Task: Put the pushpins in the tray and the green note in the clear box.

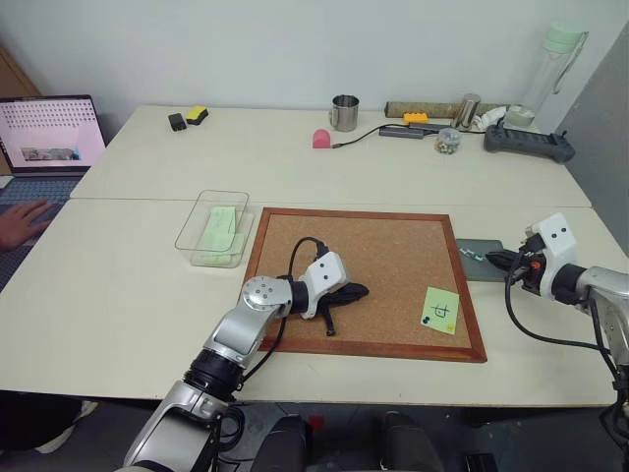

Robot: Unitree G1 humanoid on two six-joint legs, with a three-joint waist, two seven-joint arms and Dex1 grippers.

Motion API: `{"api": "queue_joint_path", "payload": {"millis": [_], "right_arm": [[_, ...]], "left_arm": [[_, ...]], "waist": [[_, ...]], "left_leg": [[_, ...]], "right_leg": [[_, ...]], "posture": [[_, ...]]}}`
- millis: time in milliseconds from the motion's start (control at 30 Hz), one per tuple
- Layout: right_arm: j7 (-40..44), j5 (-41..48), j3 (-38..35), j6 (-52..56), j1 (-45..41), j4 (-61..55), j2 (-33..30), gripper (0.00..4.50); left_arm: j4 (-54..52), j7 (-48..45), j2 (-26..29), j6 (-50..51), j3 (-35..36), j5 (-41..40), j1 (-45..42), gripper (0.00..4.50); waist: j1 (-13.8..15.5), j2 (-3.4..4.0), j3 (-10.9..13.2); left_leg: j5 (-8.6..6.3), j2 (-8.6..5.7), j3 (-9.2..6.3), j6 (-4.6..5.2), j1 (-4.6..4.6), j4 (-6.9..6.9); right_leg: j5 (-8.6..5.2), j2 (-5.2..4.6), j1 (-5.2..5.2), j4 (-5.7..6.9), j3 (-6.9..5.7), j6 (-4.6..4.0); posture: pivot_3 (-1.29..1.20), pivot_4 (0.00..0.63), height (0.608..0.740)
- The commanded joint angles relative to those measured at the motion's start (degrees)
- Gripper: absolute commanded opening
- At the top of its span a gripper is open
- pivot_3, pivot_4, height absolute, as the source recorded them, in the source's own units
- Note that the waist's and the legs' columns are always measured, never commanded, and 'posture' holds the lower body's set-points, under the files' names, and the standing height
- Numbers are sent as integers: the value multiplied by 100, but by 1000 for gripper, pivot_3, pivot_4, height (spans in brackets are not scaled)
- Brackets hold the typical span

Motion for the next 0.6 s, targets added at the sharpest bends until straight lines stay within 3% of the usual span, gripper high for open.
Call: {"api": "queue_joint_path", "payload": {"millis": [33, 200, 367, 600], "right_arm": [[-56, -43, -55, -71, -212, 38, 12, 1066], [19, 14, -137, -29, -184, -75, 9, 2058], [786, 250, -180, -227, 385, -1092, -381, 3071], [1811, 501, -103, -297, 1629, -2618, -1107, 3071]], "left_arm": [[96, -64, 1, 22, -144, 133, 58, 0], [94, -69, 1, 10, -145, 148, 81, 0], [80, -88, 7, 3, -150, 157, 88, 0], [113, -116, 4, -44, -171, 186, 77, 0]], "waist": [[-1, 3, -1], [0, 4, -2], [1, 6, -3], [4, 9, -6]], "left_leg": [[0, 0, 0, 0, 0, 0], [0, 0, 0, 0, 0, 0], [0, 0, -3, 0, 0, -1], [-1, 1, -5, 1, 2, 0]], "right_leg": [[0, 0, 0, 0, 0, 0], [0, 0, 1, 0, -1, 0], [0, 0, 1, 0, -2, 1], [-2, 1, 10, -4, -9, 4]], "posture": [[0, 150, 740], [0, 150, 740], [0, 150, 740], [0, 150, 740]]}}
